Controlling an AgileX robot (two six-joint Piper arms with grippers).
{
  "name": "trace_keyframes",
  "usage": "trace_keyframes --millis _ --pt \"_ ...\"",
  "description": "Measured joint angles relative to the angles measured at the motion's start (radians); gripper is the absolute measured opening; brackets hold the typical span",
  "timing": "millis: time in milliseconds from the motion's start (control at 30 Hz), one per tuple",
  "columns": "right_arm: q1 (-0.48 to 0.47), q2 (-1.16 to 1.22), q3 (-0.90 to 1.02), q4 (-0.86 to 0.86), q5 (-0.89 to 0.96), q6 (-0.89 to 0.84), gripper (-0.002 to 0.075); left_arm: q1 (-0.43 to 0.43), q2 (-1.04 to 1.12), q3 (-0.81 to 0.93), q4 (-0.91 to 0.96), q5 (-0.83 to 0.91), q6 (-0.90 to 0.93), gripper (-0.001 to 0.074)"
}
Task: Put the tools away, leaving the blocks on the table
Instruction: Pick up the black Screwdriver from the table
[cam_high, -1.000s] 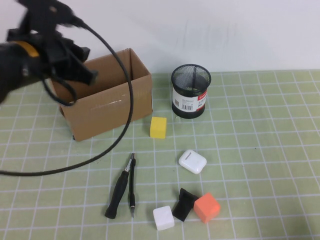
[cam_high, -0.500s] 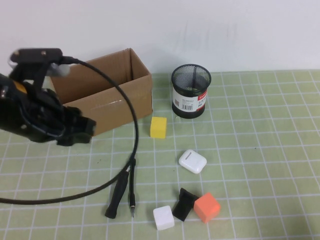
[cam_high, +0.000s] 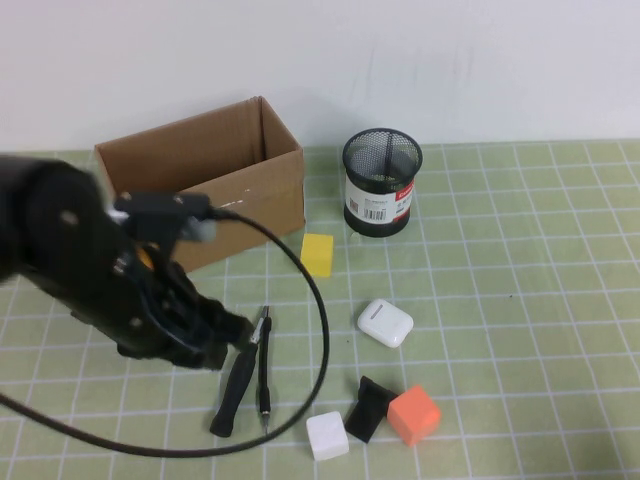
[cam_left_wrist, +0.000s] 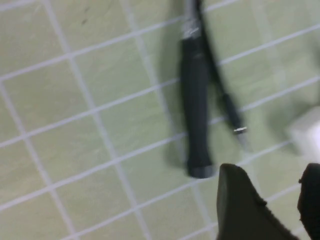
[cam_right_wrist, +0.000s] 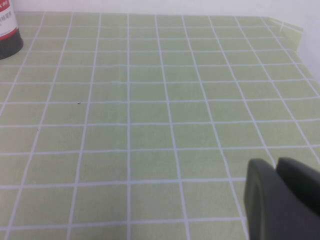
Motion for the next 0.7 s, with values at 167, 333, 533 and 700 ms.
trace_keyframes --millis 167,333,533,700 --pt "0.000 0.000 0.000 0.000 0.000 0.000 -0.0007 -0.049 0.086 0.002 0.096 -0.023 -0.102 0.0235" --pt "0.000 0.000 0.000 0.000 0.000 0.000 -0.0007 -0.051 0.137 0.002 0.094 -0.063 -0.119 0.0235" --pt "0.000 0.000 0.000 0.000 0.000 0.000 -0.0007 -0.051 0.138 0.002 0.094 -0.094 -0.121 0.0235" --pt "0.000 0.000 0.000 0.000 0.000 0.000 -0.0007 -0.051 0.138 0.002 0.094 -0.131 -0.121 0.0235"
